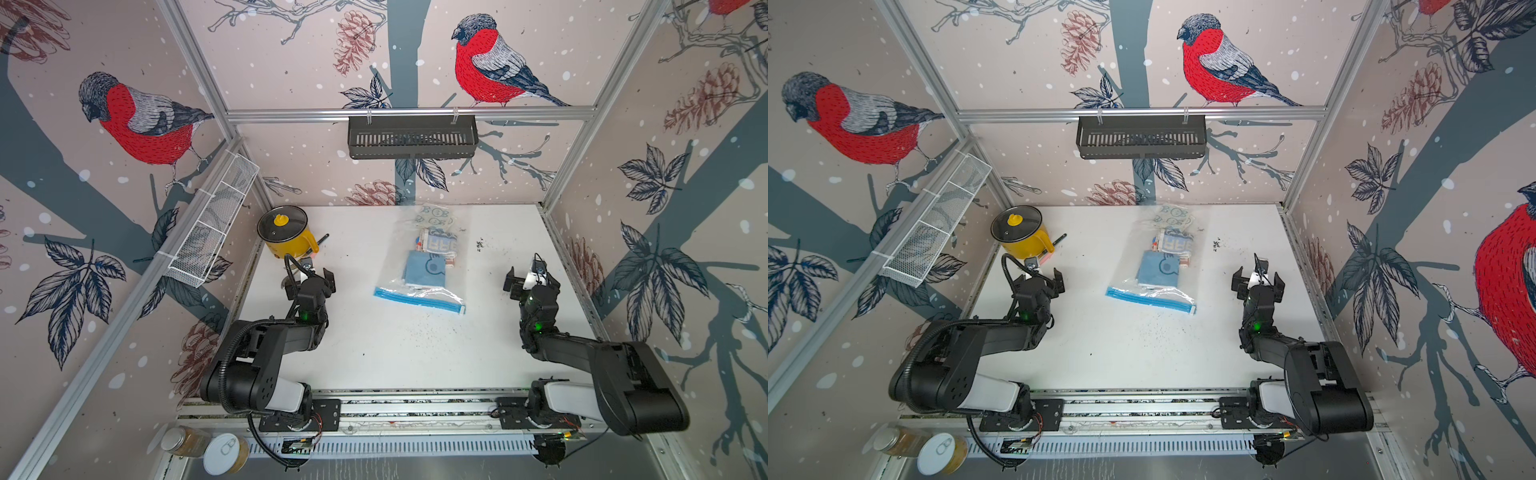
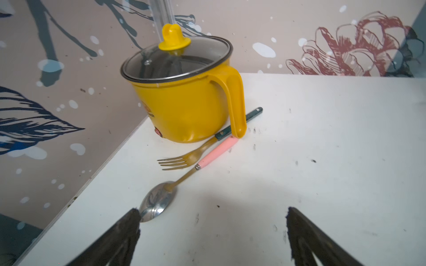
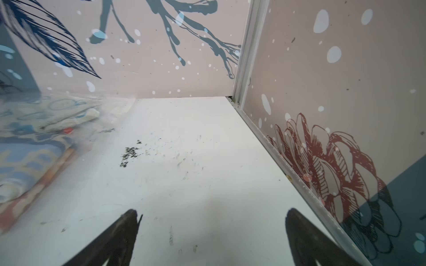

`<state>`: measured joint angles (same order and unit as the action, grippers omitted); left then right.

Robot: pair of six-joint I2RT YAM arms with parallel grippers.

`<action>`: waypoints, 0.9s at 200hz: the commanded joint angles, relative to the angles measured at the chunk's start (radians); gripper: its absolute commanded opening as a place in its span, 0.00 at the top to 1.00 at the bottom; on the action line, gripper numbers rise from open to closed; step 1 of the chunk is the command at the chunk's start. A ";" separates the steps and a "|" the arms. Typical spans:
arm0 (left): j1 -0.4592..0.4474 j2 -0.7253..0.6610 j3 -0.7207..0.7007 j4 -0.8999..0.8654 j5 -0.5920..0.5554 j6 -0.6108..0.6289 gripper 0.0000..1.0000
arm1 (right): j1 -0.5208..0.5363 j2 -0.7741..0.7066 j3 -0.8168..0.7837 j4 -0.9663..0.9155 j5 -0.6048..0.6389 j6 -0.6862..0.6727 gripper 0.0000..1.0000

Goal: Place the folded towel into the vacuum bag
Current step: Reset both arms

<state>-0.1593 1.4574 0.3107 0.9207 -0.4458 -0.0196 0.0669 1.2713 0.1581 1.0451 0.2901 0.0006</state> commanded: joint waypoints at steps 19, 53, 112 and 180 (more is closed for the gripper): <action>0.088 0.029 -0.009 0.154 0.246 0.019 0.03 | -0.038 0.030 -0.029 0.181 -0.179 0.047 0.00; 0.104 0.049 -0.014 0.181 0.276 0.011 0.03 | -0.054 0.158 -0.057 0.337 -0.196 0.058 0.01; 0.117 0.049 -0.009 0.170 0.296 0.006 0.03 | -0.038 0.248 0.057 0.218 -0.063 0.091 0.01; 0.117 0.041 -0.006 0.153 0.295 0.000 0.02 | -0.033 0.230 0.072 0.163 -0.059 0.090 0.01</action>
<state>-0.0452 1.5059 0.2958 1.0348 -0.1581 -0.0200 0.0319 1.5047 0.2264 1.2045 0.2134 0.0830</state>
